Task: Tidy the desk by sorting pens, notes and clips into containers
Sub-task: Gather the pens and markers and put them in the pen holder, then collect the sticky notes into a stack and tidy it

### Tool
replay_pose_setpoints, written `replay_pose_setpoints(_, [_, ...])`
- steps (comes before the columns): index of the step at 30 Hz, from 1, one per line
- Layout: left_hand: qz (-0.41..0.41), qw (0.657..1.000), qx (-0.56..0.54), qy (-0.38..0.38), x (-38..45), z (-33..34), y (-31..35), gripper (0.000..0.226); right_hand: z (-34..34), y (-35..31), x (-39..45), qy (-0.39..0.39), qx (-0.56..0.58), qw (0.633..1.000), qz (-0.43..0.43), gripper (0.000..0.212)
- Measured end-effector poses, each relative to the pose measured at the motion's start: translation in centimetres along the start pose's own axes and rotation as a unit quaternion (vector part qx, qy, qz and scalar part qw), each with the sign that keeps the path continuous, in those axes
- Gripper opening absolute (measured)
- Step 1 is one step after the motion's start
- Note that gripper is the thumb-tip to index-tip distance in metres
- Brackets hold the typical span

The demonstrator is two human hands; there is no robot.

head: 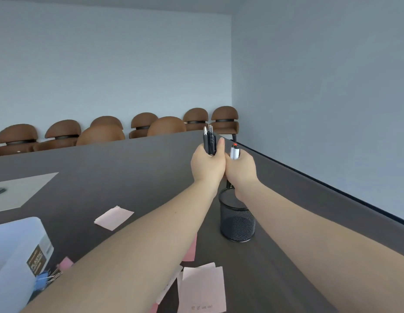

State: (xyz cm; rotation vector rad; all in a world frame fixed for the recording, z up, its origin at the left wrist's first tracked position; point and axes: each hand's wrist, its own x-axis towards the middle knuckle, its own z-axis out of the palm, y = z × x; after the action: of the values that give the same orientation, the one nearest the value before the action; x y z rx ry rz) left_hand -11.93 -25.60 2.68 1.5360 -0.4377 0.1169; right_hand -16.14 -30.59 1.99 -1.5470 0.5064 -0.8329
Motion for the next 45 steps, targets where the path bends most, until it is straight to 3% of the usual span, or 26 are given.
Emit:
replay_pose_setpoints(6, [-0.045, 0.999, 0.01, -0.011, -0.7, 2.9, -1.1, 0.036, -2.2, 1.9, 1.3, 0.006, -0.031, 0.999, 0.035, 0.035])
replay_pose_setpoints(13, [-0.068, 0.996, 0.053, -0.018, -1.0, 3.3, -3.0, 0.02, -2.3, 3.5, 2.2, -0.015, -0.144, 0.988, 0.044, 0.029])
replay_pose_setpoints(18, [-0.078, 0.995, 0.046, -0.029, -0.9, 2.6, -3.4, 0.015, -2.2, 3.5, 2.0, -0.001, -0.24, 0.971, -0.008, 0.017])
replay_pose_setpoints(24, [-0.052, 0.996, 0.046, -0.058, -0.6, 1.4, -2.5, 0.037, -2.6, 2.7, 2.1, 0.035, -0.236, 0.969, -0.064, 0.021])
replay_pose_setpoints(30, [-0.027, 0.996, 0.088, -0.01, 0.5, -2.1, -1.4, 0.027, -1.5, 0.0, 0.9, 0.014, -0.234, 0.964, -0.126, 0.016])
replay_pose_setpoints(34, [-0.042, 0.983, 0.179, -0.016, 1.3, -7.1, -1.7, 0.01, 0.3, -1.8, -1.0, -0.054, -0.235, 0.96, -0.145, 0.007])
replay_pose_setpoints(39, [-0.184, 0.94, 0.281, -0.058, 2.2, -15.3, -4.5, 0.01, 3.5, -1.0, -3.7, -0.164, -0.282, 0.938, -0.114, 0.01])
replay_pose_setpoints(43, [-0.265, 0.91, 0.311, -0.064, 2.1, -20.4, -6.2, 0.009, 6.1, 0.3, -5.2, -0.268, -0.366, 0.887, -0.086, 0.015])
replay_pose_setpoints(45, [-0.273, 0.903, 0.325, -0.067, 2.2, -22.6, -7.2, 0.011, 7.4, 1.4, -5.6, -0.312, -0.434, 0.842, -0.067, 0.015])
